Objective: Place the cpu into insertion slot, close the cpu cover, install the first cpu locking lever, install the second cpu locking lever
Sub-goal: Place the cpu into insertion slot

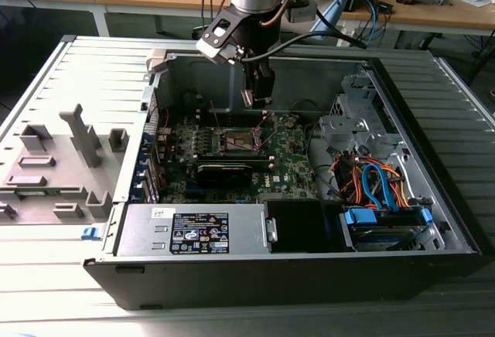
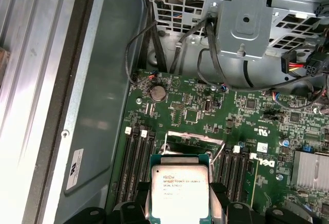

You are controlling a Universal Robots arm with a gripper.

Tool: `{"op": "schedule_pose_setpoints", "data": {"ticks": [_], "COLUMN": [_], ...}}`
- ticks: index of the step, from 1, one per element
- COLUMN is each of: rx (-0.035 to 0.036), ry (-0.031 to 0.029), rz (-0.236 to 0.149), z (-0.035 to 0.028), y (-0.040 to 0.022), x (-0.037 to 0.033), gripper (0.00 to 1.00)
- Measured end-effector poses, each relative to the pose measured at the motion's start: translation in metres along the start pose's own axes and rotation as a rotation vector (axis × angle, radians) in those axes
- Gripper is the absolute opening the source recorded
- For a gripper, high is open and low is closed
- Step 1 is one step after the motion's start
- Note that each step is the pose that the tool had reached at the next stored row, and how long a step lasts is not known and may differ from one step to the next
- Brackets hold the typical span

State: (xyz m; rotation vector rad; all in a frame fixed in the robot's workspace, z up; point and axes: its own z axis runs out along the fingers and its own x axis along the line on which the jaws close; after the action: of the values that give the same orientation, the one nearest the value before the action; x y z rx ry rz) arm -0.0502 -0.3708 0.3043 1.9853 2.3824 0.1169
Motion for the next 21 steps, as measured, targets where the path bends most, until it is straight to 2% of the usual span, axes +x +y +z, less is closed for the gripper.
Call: {"op": "schedule_pose_setpoints", "data": {"ticks": [21], "rx": [-0.0005], "ry": [-0.0020], "rz": [0.024], "z": [0.0008], "y": [-0.0001], "x": [0.0000], "gripper": [0.54]}}
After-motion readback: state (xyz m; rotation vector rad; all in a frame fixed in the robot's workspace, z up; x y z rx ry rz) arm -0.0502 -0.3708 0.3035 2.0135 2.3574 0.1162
